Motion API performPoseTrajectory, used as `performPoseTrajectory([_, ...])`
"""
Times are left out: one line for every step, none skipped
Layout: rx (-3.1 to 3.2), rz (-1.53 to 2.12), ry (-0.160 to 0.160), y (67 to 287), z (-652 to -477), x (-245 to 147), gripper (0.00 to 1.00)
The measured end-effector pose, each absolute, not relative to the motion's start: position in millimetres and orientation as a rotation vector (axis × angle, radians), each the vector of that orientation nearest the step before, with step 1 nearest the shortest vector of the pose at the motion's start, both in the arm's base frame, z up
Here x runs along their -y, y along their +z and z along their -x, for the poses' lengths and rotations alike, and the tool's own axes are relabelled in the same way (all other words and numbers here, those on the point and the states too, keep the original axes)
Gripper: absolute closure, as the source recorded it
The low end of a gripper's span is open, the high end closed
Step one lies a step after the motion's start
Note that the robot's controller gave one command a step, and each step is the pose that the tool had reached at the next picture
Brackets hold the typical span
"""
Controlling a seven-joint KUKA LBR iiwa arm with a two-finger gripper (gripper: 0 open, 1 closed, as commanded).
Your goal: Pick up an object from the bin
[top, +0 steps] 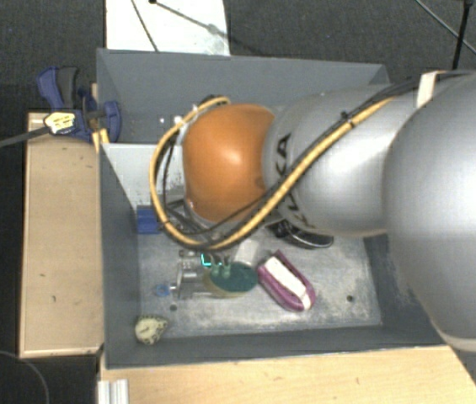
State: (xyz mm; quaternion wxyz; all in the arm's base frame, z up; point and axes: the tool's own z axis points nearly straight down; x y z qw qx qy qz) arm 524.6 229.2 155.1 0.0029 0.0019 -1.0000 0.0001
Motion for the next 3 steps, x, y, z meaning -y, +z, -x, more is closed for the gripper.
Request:
performPoseTrajectory([3.134,0.127,0.005,66,-542.3,-160,0.00])
performPoseTrajectory([3.113,0.409,0.001,70,-521.3,-142,0.00])
performPoseTrajectory([3.113,0.416,-0.001,70,-521.7,-142,0.00])
